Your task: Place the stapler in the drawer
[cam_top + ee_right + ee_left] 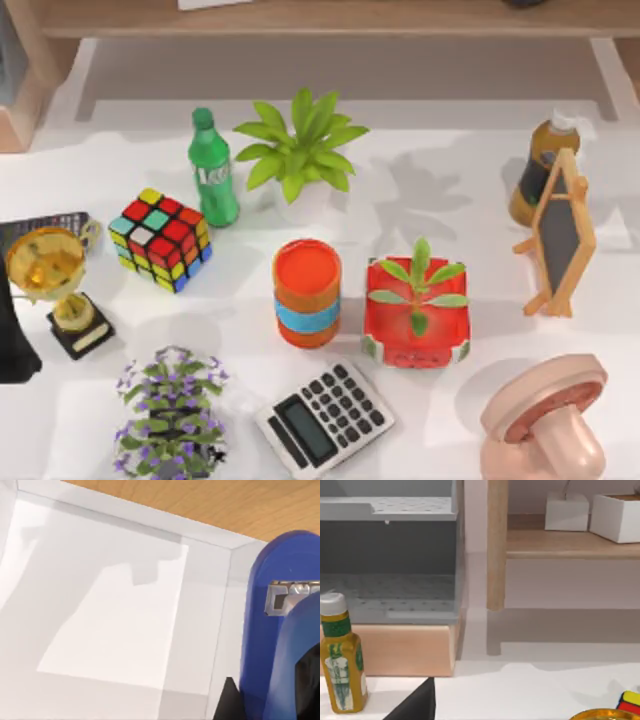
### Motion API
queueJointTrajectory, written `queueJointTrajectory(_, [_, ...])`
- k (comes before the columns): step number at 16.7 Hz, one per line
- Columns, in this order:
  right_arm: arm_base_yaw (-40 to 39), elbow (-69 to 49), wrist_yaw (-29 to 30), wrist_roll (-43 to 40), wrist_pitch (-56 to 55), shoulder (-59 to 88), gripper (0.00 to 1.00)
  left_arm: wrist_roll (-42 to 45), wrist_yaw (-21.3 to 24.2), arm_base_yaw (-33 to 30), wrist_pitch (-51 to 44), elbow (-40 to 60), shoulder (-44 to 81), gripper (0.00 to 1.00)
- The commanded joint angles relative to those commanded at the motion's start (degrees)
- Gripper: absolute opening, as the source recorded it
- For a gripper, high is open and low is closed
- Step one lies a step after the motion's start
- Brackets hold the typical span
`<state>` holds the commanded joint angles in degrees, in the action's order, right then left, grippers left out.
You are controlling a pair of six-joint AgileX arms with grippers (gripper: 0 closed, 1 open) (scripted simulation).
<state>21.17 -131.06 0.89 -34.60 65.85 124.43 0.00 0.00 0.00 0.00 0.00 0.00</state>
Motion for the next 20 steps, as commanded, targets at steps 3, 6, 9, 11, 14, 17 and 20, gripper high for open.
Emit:
queueJointTrajectory(3, [0.6,-4.5,0.5,3.8,6.0,8.0,0.0,0.0,0.0,0.0,0.0,0.0,0.0,1.0])
queueJointTrajectory(6, [0.1,-8.0,0.5,7.8,10.9,16.1,0.0,0.0,0.0,0.0,0.0,0.0,0.0,1.0])
queueJointTrajectory(9, [-0.4,-10.8,0.5,11.6,14.5,22.7,0.0,0.0,0.0,0.0,0.0,0.0,0.0,1.0])
queueJointTrajectory(11, [-0.2,-12.0,0.6,13.5,16.4,25.3,0.0,0.0,0.0,0.0,0.0,0.0,0.0,1.0])
queueJointTrajectory(14, [0.0,-12.3,0.7,14.2,17.2,26.2,0.0,0.0,0.0,0.0,0.0,0.0,0.0,1.0])
queueJointTrajectory(17, [0.0,-12.3,0.7,14.2,17.2,26.2,0.0,0.0,0.0,0.0,0.0,0.0,0.0,1.0])
queueJointTrajectory(20, [-0.3,-12.2,0.9,13.5,16.5,25.5,0.0,0.0,0.0,0.0,0.0,0.0,0.0,1.0])
